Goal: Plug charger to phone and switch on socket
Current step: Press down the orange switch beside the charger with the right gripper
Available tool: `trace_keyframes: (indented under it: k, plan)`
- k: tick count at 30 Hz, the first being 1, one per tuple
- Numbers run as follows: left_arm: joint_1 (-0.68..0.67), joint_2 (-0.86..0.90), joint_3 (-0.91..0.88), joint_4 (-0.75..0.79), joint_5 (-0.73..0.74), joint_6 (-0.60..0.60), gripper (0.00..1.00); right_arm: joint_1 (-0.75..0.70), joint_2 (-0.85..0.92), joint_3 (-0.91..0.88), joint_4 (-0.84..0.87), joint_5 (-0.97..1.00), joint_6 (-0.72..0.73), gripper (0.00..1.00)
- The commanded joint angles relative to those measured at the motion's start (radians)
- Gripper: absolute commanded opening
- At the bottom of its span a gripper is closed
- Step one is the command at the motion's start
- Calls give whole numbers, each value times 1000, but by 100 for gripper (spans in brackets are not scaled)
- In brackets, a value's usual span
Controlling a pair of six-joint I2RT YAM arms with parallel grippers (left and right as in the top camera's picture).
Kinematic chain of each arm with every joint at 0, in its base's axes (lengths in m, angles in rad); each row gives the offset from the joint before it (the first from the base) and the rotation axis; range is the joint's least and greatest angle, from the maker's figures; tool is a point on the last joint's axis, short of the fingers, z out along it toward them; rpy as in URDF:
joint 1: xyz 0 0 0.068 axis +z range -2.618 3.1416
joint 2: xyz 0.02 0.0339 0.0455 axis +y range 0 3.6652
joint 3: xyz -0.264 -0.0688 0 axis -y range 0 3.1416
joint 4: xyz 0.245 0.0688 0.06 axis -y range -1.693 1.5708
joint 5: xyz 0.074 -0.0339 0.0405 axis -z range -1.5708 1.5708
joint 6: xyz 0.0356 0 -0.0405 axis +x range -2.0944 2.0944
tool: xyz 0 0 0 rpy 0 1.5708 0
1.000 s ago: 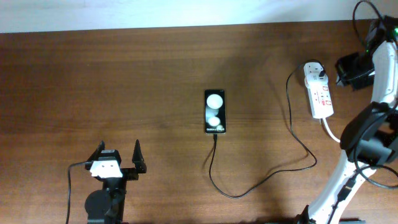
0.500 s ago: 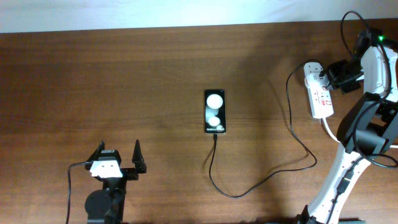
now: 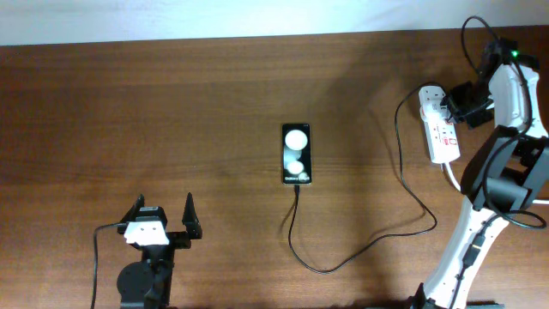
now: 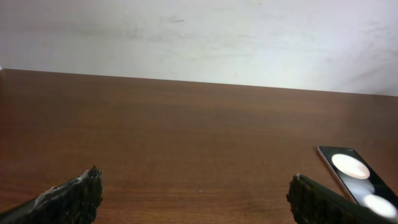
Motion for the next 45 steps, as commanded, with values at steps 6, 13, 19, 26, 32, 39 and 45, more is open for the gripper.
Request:
trace_keyframes:
  k: [6, 13, 19, 26, 32, 39, 45]
  plan:
    - [0, -2, -4, -3, -4, 19, 99, 108, 39, -54, -3, -105, -77, 4]
    - [0, -2, -4, -3, -4, 19, 99, -50, -96, -53, -171, 71, -76, 4]
    - [0, -2, -4, -3, -5, 19, 99, 2, -476, -53, -251, 65, -77, 4]
    - [0, -2, -4, -3, -4, 19, 99, 285, -798, -53, -351, 82, -122, 4]
    - [0, -2, -4, -3, -4, 19, 99, 299, -832, -55, -515, 97, -134, 99]
    - [0, -2, -3, -3, -4, 19, 99, 299, -895, -55, -515, -160, -537, 99]
    - [0, -2, -4, -3, -4, 19, 99, 299, -1023, -55, -514, -157, -540, 99]
